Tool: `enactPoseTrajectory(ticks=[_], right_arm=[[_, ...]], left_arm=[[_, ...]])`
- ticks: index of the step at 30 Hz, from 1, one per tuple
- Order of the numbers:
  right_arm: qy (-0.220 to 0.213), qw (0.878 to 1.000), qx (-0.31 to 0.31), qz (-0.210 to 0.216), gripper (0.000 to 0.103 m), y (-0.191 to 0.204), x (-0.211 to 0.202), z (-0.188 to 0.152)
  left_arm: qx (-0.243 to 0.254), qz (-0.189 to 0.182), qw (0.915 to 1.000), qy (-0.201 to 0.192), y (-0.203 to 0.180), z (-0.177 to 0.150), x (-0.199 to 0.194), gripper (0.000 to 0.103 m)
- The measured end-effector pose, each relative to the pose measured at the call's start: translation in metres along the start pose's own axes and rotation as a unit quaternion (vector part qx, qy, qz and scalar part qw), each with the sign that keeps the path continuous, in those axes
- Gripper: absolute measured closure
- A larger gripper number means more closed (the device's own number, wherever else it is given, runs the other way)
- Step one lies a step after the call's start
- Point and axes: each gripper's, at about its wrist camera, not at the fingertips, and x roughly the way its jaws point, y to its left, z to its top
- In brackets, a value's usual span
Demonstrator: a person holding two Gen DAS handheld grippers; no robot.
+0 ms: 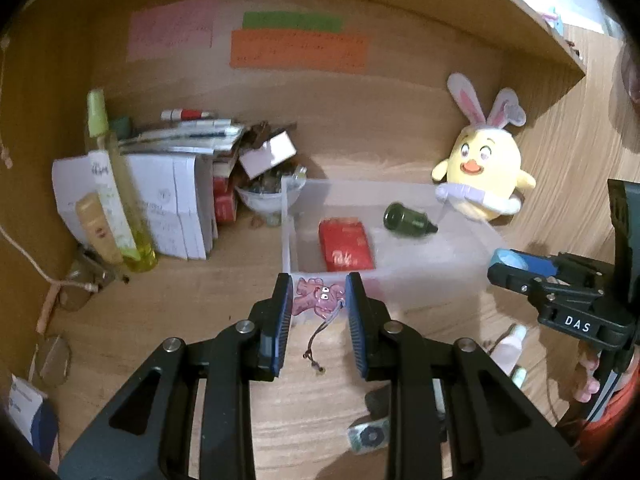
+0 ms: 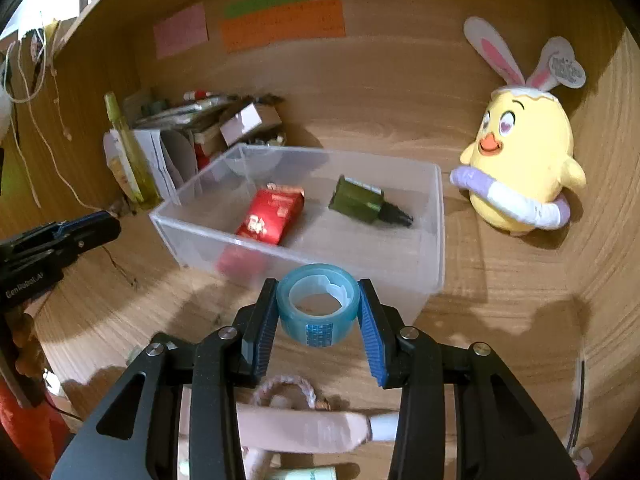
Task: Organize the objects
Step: 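Carry the charm and tape roll into the clear bin and open both grippers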
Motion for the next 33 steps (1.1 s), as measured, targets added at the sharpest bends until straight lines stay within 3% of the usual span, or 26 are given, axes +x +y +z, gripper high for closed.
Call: enactPoseTrajectory(ticks=[11, 20, 33], right_arm=[[-0.052, 0.999, -0.004, -0.002, 0.068, -0.002, -0.014, 0.032], [-0.068, 0.998, -0.002, -0.012, 0.068, -0.01, -0.009, 0.052], [-0.014, 1.0, 0.004, -0.022, 0.068, -0.025, 0.045, 0.058]], left_arm=[[-0.001, -0.013, 0.9991, -0.041, -0.01, 0.037, -0.001, 0.076], [-0.01, -0.011, 0.9986, -0.051, -0.008, 0.065, 0.012, 0.076], [-0.016, -0.007, 0.9998, -0.003, -0.007, 0.069, 0.07, 0.076]])
